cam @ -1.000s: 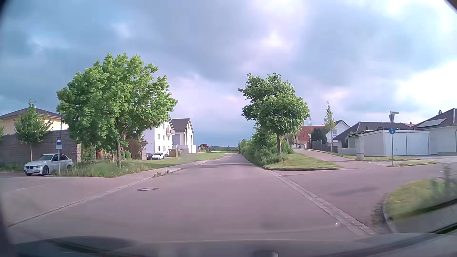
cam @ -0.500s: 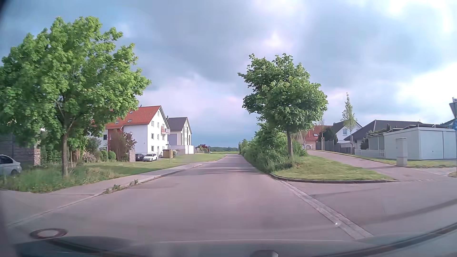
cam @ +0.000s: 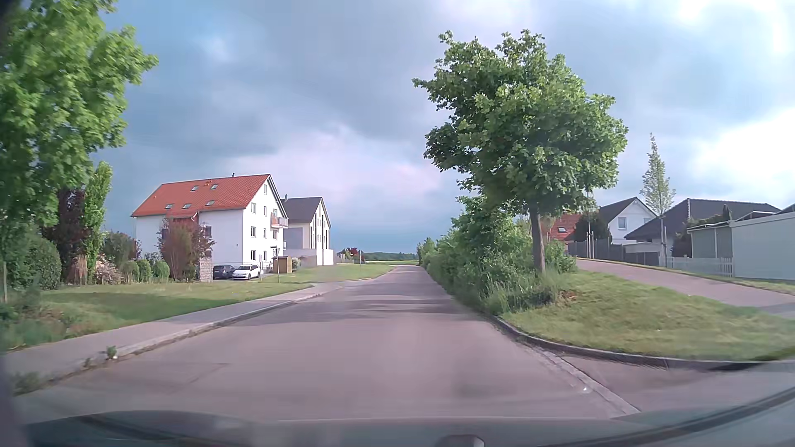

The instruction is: Follow the waypoints while adhering to traffic rules and regulations

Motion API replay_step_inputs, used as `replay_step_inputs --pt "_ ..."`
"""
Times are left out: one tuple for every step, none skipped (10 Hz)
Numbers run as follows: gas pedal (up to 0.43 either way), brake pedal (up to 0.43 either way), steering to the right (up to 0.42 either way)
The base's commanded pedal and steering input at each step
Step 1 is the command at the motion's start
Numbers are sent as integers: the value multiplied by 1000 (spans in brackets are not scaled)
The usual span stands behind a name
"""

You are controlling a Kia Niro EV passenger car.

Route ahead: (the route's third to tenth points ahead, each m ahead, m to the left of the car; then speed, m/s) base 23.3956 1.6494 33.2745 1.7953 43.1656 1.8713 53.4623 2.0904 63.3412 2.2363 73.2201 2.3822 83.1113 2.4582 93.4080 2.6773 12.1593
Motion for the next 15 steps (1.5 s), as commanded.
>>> replay_step_inputs --pt "177 0 -9" --pt "177 0 -9" --pt "177 0 -9" --pt "177 0 -9" --pt "177 0 -8" --pt "177 0 -7" --pt "177 0 -5" --pt "177 0 -2" --pt "177 0 -1" --pt "177 0 -1" --pt "177 0 -1" --pt "177 0 0" --pt "177 0 0" --pt "169 0 0" --pt "169 0 0"
